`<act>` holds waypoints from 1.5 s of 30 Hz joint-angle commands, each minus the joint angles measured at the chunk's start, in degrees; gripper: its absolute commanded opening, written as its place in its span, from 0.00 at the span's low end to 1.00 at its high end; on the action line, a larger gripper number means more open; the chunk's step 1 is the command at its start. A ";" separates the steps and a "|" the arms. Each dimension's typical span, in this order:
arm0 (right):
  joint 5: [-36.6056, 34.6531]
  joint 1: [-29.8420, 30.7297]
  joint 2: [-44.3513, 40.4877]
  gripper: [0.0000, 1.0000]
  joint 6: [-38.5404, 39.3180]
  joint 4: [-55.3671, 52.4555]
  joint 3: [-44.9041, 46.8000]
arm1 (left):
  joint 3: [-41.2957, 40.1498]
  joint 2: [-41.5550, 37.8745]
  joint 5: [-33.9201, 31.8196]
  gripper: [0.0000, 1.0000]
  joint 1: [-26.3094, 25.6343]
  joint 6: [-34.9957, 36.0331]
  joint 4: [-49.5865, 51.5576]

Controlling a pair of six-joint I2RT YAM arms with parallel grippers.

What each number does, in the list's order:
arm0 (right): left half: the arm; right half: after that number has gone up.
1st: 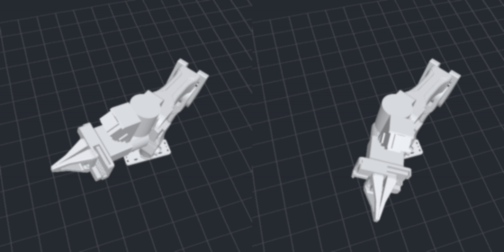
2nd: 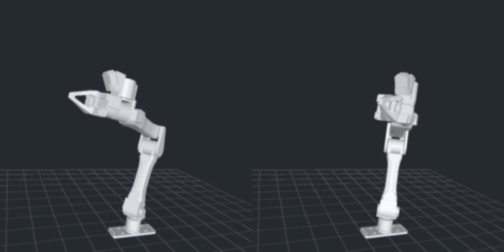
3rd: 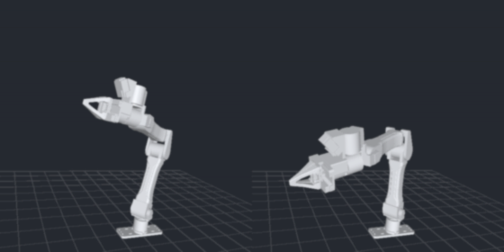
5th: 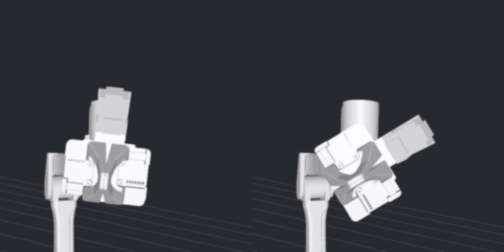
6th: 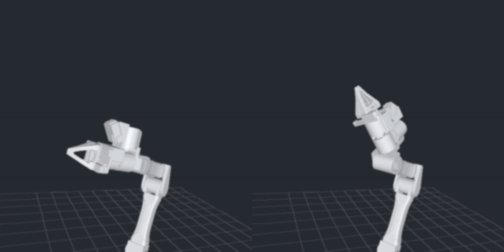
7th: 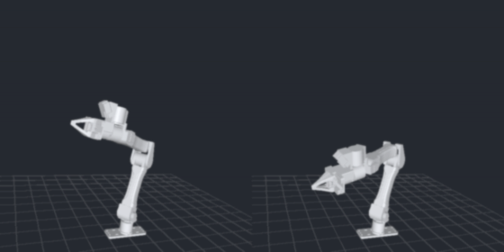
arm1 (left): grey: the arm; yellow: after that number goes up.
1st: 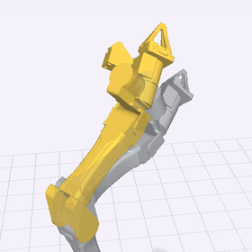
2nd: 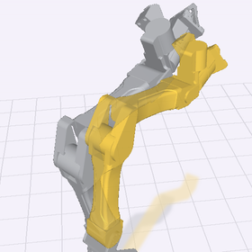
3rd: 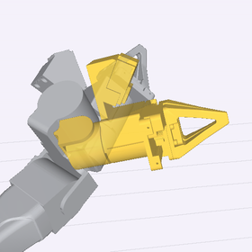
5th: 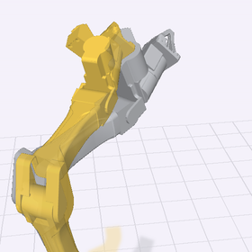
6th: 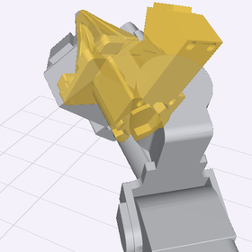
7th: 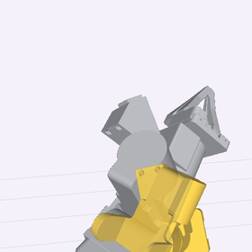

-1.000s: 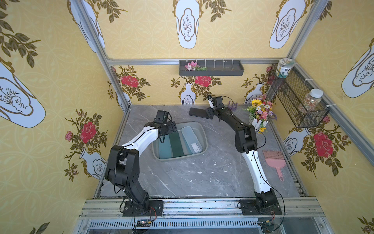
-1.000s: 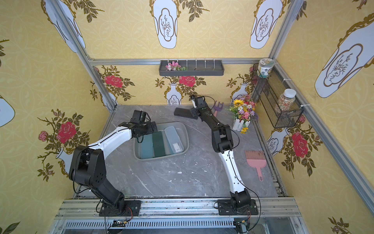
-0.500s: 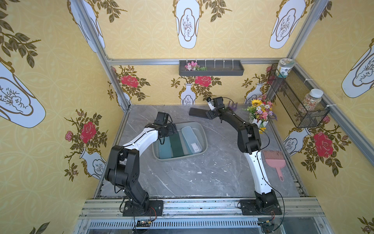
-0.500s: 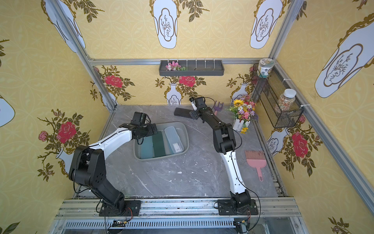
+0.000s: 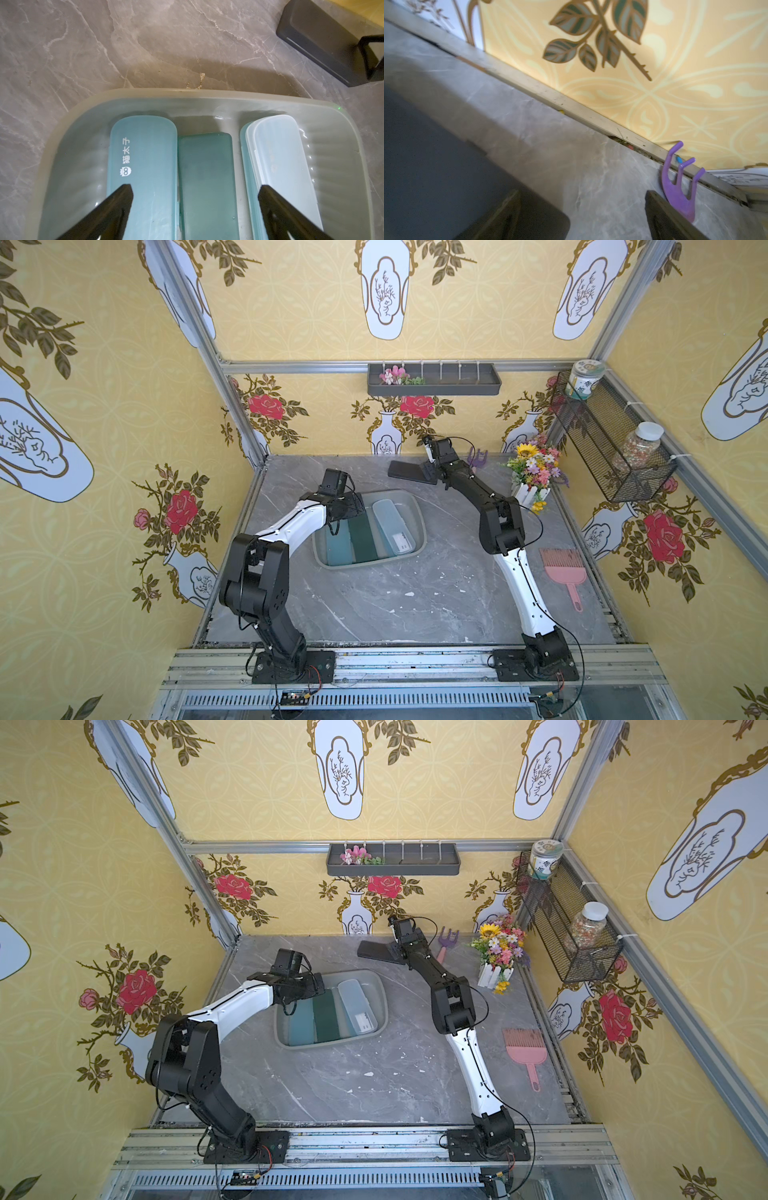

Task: Put the pencil case into the storage box
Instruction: Move the pencil case to the center of the board.

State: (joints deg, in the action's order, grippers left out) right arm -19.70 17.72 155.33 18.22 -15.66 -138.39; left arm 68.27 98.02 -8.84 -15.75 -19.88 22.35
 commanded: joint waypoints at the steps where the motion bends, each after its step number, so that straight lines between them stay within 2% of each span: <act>1: -7.29 -0.05 1.72 0.97 -0.41 -1.64 -0.19 | 0.38 0.85 -0.06 1.00 0.04 0.54 -0.38; 4: -7.85 -0.44 2.34 0.97 -0.26 -1.63 -0.30 | 0.39 1.08 -0.13 1.00 0.08 0.54 -0.38; 6: -4.41 -1.09 2.59 0.97 -0.51 -3.89 -0.80 | 0.37 1.12 -0.21 1.00 0.08 0.59 -0.42; 11: 6.77 -2.05 2.46 0.97 -0.38 -17.84 -4.82 | 0.11 1.25 -0.18 1.00 0.10 0.61 -0.55; 18: 14.59 -2.38 -1.12 0.97 1.55 -30.35 -1.36 | -0.59 1.39 0.25 1.00 0.08 0.58 -0.99; 23: 14.21 -2.51 -5.24 0.97 0.70 -27.54 6.06 | -1.02 0.52 0.58 1.00 0.07 0.21 -1.17; 30: 13.43 -3.61 -13.06 0.97 -5.35 -21.11 15.25 | -0.41 0.16 1.10 1.00 0.04 0.35 -1.02; 34: 18.75 -3.70 -19.34 0.97 -6.99 -14.71 22.30 | -0.68 0.03 1.11 1.00 0.09 0.28 -1.08; 36: 23.95 -3.63 -21.97 0.97 -7.34 -12.09 24.49 | -0.93 -0.17 1.11 1.00 0.06 0.19 -1.09; 41: 35.08 -3.49 -21.27 0.97 -7.72 -11.99 21.23 | -1.25 -0.30 1.06 1.00 0.08 0.19 -1.21; 45: 38.02 -2.64 -16.36 0.97 -6.93 -16.95 12.63 | -1.32 -0.28 0.96 1.00 0.02 0.19 -1.17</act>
State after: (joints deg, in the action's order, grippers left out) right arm 12.91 14.52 136.75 11.33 -30.37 -121.95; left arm 67.31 97.69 -8.21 -15.75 -19.75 21.43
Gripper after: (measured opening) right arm 0.971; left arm 0.999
